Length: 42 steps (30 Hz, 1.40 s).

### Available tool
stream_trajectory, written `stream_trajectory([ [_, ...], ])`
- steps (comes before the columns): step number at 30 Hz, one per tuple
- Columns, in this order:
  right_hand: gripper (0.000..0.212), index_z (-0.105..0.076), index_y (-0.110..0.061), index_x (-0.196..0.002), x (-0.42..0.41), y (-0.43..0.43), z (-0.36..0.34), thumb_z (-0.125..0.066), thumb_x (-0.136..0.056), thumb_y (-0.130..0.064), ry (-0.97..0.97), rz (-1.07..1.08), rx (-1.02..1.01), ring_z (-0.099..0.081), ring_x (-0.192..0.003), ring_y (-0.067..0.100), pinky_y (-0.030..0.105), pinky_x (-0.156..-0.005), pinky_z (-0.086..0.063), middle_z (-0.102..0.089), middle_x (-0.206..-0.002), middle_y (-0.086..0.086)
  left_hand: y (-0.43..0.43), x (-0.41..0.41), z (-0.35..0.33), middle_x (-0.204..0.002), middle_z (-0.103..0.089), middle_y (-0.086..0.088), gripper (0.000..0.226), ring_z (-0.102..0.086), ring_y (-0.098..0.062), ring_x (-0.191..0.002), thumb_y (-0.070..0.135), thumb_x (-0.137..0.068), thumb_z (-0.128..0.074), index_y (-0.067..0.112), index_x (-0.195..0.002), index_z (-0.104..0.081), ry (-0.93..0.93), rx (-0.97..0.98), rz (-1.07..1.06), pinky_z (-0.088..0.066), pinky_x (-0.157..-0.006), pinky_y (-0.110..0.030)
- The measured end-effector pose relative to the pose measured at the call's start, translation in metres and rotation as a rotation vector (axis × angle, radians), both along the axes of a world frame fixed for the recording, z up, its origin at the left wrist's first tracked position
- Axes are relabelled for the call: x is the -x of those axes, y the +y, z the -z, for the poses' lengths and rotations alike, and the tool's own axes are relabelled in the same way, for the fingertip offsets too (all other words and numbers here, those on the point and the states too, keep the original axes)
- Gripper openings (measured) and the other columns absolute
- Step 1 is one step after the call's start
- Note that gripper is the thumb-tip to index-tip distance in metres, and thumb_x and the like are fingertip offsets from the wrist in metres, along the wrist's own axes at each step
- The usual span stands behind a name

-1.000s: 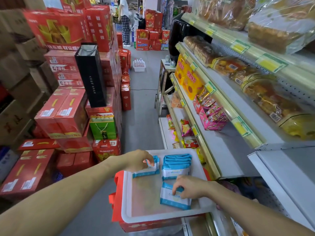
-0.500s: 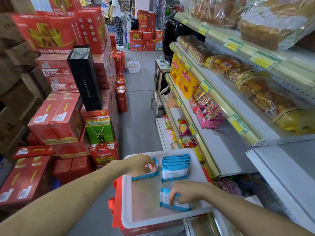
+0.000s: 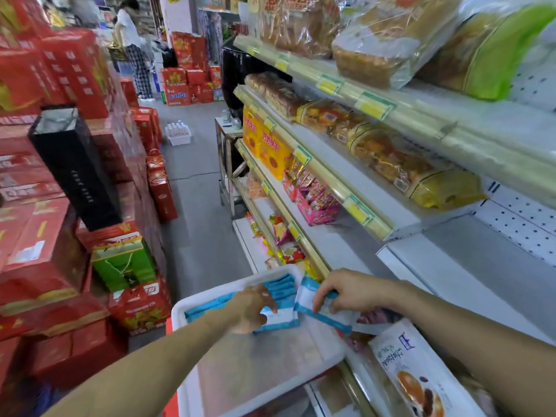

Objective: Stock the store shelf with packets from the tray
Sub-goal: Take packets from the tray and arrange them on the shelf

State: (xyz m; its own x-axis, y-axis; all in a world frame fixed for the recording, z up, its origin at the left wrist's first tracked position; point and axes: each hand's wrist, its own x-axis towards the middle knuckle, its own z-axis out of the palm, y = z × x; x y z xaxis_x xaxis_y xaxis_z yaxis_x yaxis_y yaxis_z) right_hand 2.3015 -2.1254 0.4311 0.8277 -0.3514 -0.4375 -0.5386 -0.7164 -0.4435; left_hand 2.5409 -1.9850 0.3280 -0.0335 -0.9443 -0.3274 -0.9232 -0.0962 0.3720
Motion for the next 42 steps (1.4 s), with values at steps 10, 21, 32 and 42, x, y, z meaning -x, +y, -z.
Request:
stream_trajectory([
  [10, 0.039, -0.072, -0.062, -0.1, 0.058, -0.009, 0.011, -0.074, -0.08, -0.029, 0.029, 0.147, -0.002, -0.065, -0.09, -0.004, 0.031, -0.078, -0.061, -0.065, -0.108, -0.028, -0.011, 0.038, 0.025, -0.137, -0.06, 0.001, 0.037, -0.055, -0.025, -0.129, 0.017, -0.094, -0.055, 0.033, -0.123, -0.07, -0.061, -0.171, 0.115, -0.046, -0.109, -0.041],
  [21, 0.038, -0.073, -0.058, -0.103, 0.066, 0.004, -0.001, -0.073, -0.092, -0.022, 0.034, 0.169, -0.036, -0.063, -0.097, 0.003, 0.015, -0.07, -0.055, -0.061, -0.115, -0.023, -0.01, 0.046, 0.051, -0.134, -0.043, 0.006, 0.028, -0.038, -0.024, -0.129, 0.023, -0.089, -0.07, 0.042, -0.108, -0.065, -0.005, -0.094, 0.109, -0.034, -0.114, -0.038],
  [32, 0.039, -0.072, -0.06, -0.096, 0.065, 0.013, -0.007, -0.072, -0.095, -0.021, 0.036, 0.197, -0.089, -0.064, -0.105, 0.009, 0.025, -0.074, -0.061, -0.059, -0.126, -0.015, 0.006, 0.068, 0.046, -0.125, -0.051, 0.013, 0.025, -0.054, -0.014, -0.119, 0.018, -0.094, -0.066, 0.041, -0.102, -0.069, 0.219, -0.223, 0.095, -0.046, -0.106, -0.028],
  [42, 0.035, -0.073, -0.057, -0.102, 0.073, 0.017, -0.015, -0.072, -0.093, -0.024, 0.011, 0.192, -0.07, -0.066, -0.094, 0.006, 0.015, -0.056, -0.052, -0.059, -0.119, -0.02, 0.019, 0.065, 0.023, -0.14, -0.053, 0.008, 0.044, -0.053, -0.019, -0.124, 0.003, -0.093, -0.06, 0.041, -0.111, -0.074, 0.346, -0.407, 0.004, -0.04, -0.111, -0.034],
])
